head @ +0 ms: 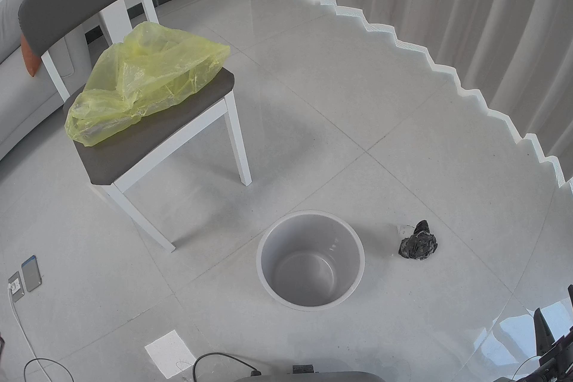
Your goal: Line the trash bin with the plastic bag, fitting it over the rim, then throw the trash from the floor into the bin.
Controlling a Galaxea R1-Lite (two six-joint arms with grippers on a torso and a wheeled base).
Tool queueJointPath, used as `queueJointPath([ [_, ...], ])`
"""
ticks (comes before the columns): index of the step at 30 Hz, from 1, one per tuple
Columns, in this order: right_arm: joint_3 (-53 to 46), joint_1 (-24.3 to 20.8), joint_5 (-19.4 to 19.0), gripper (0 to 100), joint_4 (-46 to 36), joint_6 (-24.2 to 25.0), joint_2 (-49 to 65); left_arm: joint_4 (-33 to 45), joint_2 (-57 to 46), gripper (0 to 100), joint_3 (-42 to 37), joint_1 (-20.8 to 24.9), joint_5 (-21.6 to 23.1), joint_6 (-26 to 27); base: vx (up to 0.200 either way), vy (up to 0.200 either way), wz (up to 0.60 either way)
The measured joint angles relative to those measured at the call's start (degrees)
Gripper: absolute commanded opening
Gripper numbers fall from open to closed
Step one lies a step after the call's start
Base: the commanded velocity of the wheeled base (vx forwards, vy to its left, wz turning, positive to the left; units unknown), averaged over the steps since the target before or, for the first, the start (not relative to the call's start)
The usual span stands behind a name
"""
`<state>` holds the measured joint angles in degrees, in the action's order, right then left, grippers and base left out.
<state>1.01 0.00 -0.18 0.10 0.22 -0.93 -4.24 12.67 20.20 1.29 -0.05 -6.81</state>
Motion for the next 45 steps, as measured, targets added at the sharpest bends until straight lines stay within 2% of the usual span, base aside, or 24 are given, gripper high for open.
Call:
queueJointPath([
  [12, 0.00, 0.00, 0.09, 100, 0.00, 0.02, 0.00, -7.91, 31.56, 100, 13.12, -2.63, -1.97, 1.73, 0.000, 0.000, 0.00],
  [20, 0.00, -0.02, 0.18, 100, 0.00, 0.07, 0.00, -11.74, 54.22, 100, 22.86, -6.50, -2.90, 3.60, 0.000, 0.000, 0.00],
  [26, 0.00, -0.02, 0.28, 100, -0.02, 0.13, 0.00, -13.52, 69.91, 100, 30.56, -11.73, -3.01, 4.47, 0.000, 0.000, 0.00],
  [34, 0.00, 0.00, 0.32, 100, -0.02, 0.13, 0.00, -14.14, 79.78, 100, 38.32, -17.55, -0.35, 4.41, 0.000, 0.000, 0.00],
  [45, 0.00, -0.02, 1.02, 100, -0.02, 0.13, 0.00, -14.45, 84.60, 100, 42.39, -16.59, 0.60, 4.35, 0.000, 0.000, 0.00],
])
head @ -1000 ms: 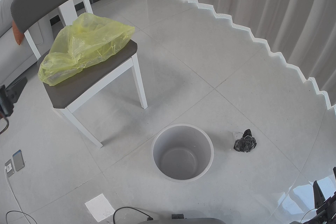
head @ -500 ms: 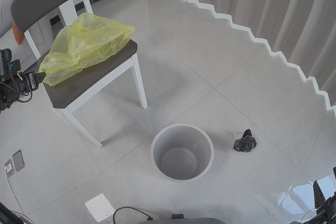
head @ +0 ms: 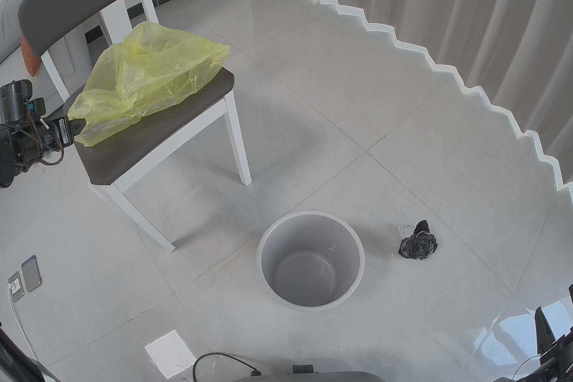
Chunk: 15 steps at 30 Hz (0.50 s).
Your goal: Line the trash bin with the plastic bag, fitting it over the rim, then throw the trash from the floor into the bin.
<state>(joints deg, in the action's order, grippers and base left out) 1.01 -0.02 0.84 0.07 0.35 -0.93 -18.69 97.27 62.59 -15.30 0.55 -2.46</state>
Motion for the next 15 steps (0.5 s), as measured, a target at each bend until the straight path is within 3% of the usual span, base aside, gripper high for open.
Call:
queueJointPath([
  [15, 0.00, 0.02, 1.87, 100, 0.06, 1.12, 0.00, 0.09, 6.49, 100, 7.80, 1.83, 0.84, -1.23, 0.000, 0.000, 0.00],
])
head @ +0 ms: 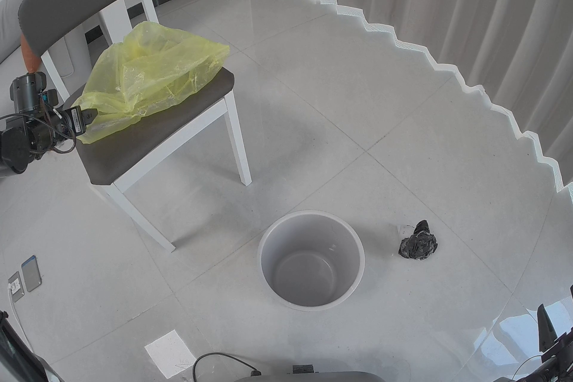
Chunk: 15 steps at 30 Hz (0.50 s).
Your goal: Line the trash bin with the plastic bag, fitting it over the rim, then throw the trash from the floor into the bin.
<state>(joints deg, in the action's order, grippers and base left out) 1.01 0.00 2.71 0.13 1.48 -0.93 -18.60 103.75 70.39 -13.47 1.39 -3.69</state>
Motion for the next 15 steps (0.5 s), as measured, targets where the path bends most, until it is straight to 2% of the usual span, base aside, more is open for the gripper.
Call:
queueJointPath([
  [3, 0.00, 0.00, 0.02, 100, 0.00, 0.00, 0.00, -0.15, 1.26, 100, 0.96, 0.63, 0.02, -0.05, 0.000, 0.000, 0.00],
  [4, 0.00, 0.00, 0.02, 100, 0.00, 0.00, 0.00, -0.30, 1.58, 0, 1.16, 0.72, 0.05, -0.05, 0.000, 0.000, 0.00],
  [15, 0.00, 0.00, -0.04, 100, 0.02, -0.17, 0.00, -0.55, 3.22, 0, 1.39, 0.13, 0.39, -0.71, 0.000, 0.000, 0.00],
])
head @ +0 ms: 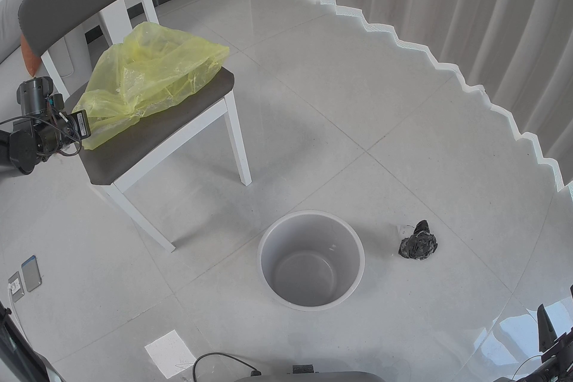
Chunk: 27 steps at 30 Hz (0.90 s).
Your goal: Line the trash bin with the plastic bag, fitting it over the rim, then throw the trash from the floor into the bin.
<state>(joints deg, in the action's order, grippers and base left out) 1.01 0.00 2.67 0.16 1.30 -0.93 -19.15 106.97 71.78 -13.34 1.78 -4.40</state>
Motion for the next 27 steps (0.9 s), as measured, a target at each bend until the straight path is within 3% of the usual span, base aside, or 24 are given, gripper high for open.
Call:
queueJointPath([
  [8, 0.00, 0.00, -0.49, 100, 0.22, -1.38, 0.00, -0.04, -2.90, 0, -0.45, -0.35, 0.60, -0.61, 0.000, 0.000, 0.00],
  [16, 0.00, 0.13, -1.80, 100, 0.77, -3.27, 0.00, 3.17, -13.90, 0, -0.11, 2.07, 7.03, -0.50, 0.000, 0.000, 0.00],
  [22, 6.07, 0.73, -2.96, 100, 0.39, 4.38, -2.43, 10.26, -21.28, 0, 2.63, 8.11, 9.00, 0.16, 0.000, 0.000, 0.00],
  [27, 14.62, 1.04, -6.00, 100, 0.55, 6.33, -8.06, 21.33, -25.88, 0, 7.85, 18.76, 7.24, 5.35, 0.000, 0.000, 0.00],
])
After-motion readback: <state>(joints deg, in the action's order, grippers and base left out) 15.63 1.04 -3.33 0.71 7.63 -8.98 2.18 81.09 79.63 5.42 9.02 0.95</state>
